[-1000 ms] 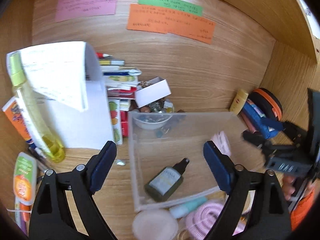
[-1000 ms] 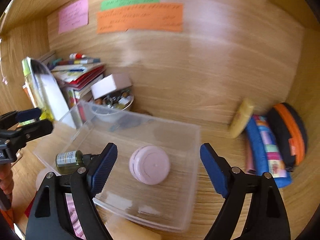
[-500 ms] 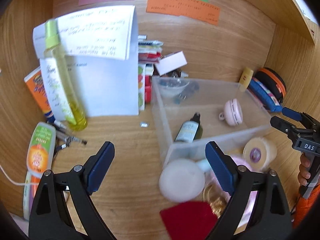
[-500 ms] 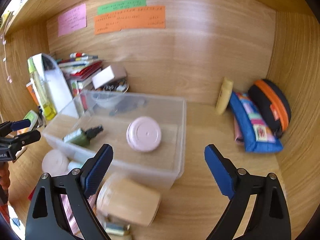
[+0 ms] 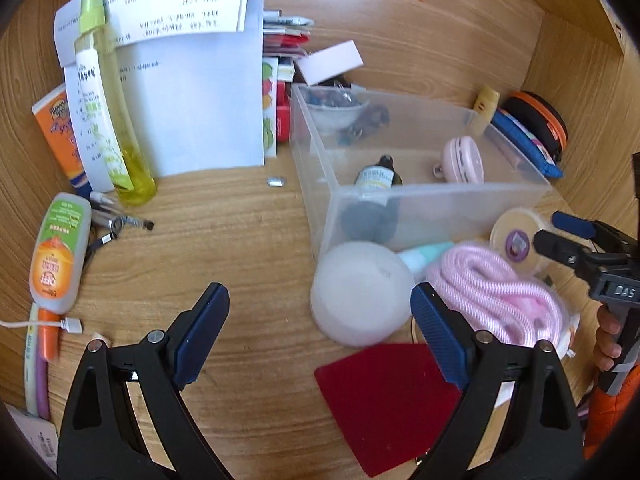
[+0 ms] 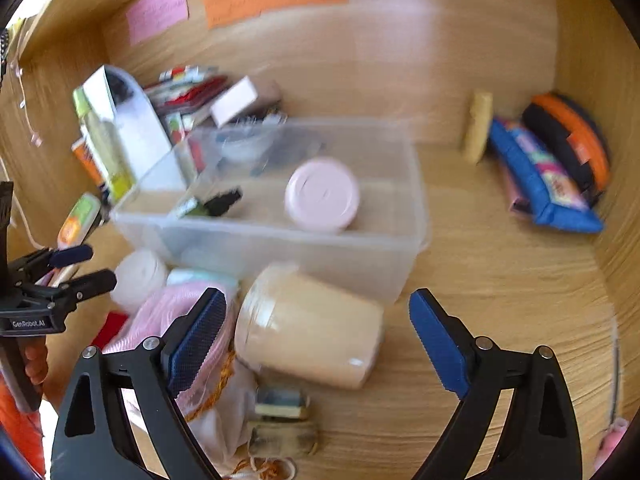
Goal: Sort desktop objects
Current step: 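Open both tools and withdraw them from the clear box, then grasp the white round lid with left tool while right tool grasps the cream jar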
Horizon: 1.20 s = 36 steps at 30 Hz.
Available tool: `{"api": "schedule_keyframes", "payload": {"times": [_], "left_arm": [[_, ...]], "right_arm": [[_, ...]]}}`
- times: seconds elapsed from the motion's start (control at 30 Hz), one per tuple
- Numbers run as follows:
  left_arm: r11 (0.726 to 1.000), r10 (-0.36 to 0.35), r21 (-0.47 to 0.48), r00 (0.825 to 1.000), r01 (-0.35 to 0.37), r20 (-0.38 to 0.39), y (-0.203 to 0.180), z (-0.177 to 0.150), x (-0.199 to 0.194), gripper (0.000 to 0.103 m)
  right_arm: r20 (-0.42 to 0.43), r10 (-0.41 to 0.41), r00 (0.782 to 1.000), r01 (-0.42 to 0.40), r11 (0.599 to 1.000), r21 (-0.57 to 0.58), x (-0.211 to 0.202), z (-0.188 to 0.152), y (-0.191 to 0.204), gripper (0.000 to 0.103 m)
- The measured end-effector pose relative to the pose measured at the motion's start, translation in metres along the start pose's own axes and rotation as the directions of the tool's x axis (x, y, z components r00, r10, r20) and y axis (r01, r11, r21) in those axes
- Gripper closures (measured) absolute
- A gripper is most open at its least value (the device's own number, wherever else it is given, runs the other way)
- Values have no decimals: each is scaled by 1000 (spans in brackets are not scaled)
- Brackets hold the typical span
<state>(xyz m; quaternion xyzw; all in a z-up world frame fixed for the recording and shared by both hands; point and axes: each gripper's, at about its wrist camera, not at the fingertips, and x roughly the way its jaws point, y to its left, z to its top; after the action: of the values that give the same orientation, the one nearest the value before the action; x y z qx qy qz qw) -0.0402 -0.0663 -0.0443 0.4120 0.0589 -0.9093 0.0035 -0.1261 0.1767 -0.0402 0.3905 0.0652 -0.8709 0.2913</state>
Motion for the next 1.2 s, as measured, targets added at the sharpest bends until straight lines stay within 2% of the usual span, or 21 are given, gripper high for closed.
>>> {"api": "schedule_keyframes", "payload": {"times": [0.1,0.3,0.4,0.47,0.73,0.8,0.87,1.0,1.03,1.13,1.2], "left_arm": [[1000,-11,8,1000,11,-12,-2,-5,0,10],[999,-13,40,999,15,-49,-10,-6,13,10],[999,-10,44,998,13,-67,-15,-4,23,10],[999,-8,41,997,12,-79,-18,-3,29,10],[999,17,33,995,-14,-101,-20,2,43,10],[999,15,33,994,-12,-109,-21,2,47,10],[999,36,41,994,-32,-102,-20,2,47,10],[998,47,39,995,-44,-85,-16,1,46,10],[998,48,34,996,-46,-74,-15,2,45,14],[998,52,44,998,-50,-43,-17,0,44,37],[995,77,62,997,-75,-29,-20,-2,43,38]], "right_arm": [[-45,11,999,-11,1000,6,9,-5,-3,11],[-73,64,995,-64,998,-2,12,-11,-12,12],[-68,49,996,-52,998,-34,9,-12,-13,14],[-62,35,997,-38,998,-51,5,-13,-15,19],[-74,3,997,-8,998,-68,4,-18,-26,22],[-76,-2,997,-3,998,-65,8,-17,-25,27],[-88,19,996,-24,998,-57,13,-17,-22,38],[-70,18,997,-23,998,-61,15,-18,-21,38],[-67,21,998,-25,998,-54,14,-19,-22,38],[-56,17,998,-19,999,-44,12,-18,-26,38],[-38,17,999,-19,999,-45,8,-18,-27,39]]}}
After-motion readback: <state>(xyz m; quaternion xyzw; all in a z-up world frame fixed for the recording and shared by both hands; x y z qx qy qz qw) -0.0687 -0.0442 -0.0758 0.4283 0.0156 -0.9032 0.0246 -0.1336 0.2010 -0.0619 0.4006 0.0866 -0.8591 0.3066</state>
